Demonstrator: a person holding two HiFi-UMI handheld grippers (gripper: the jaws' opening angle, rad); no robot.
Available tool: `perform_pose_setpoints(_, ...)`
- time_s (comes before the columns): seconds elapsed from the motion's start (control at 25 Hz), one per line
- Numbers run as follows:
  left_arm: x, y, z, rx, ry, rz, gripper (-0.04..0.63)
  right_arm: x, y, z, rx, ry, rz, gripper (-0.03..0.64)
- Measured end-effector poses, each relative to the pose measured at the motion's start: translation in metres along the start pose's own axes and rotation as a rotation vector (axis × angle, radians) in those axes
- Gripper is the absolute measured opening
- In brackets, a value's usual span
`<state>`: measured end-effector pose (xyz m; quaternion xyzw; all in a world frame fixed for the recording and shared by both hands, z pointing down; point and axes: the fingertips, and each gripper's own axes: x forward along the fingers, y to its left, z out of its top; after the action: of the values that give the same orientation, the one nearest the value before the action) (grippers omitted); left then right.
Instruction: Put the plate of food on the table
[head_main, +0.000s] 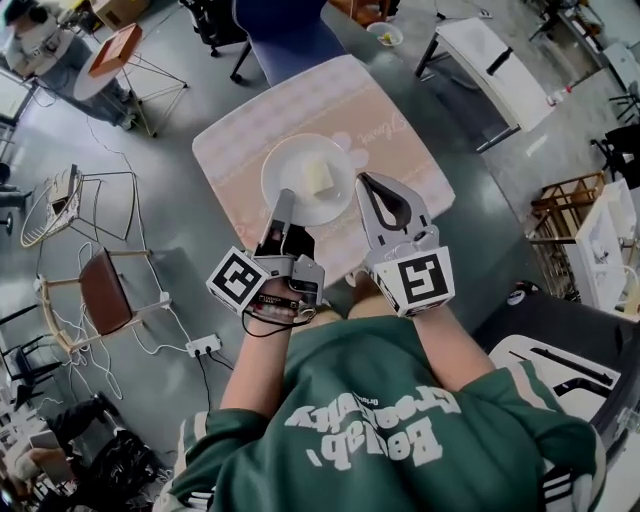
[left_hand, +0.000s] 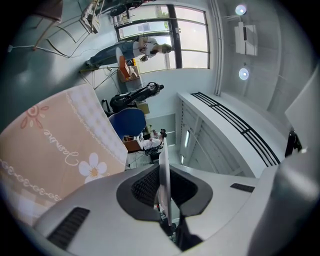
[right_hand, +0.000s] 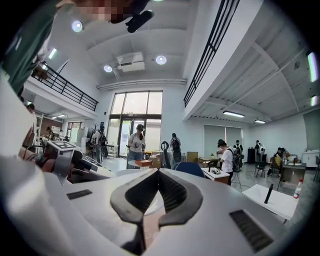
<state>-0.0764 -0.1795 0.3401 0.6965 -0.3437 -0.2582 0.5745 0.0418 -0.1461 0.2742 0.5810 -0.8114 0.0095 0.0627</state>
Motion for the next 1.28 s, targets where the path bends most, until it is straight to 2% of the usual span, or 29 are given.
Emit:
perform_pose_setpoints(0.24,0.035,0.012,-0.002,0.006,-0.044,0.031,0.035,0.029,-0.031,-0.011,0.01,0.019,0.065,0.015)
perform_pose_setpoints(0.68,0.072,0.058,0.007,-0.029,-0.118,0.099,0.035,0.077,-0.068,-0.048,0.064,0.064,0.164,0.015)
perform_pose_setpoints(1.28,0.109,0.127,0.011,-0.053,-0.143,0.186,0.035,0.124,-0.089,-0.105,0.151,0.134,0.194,0.015)
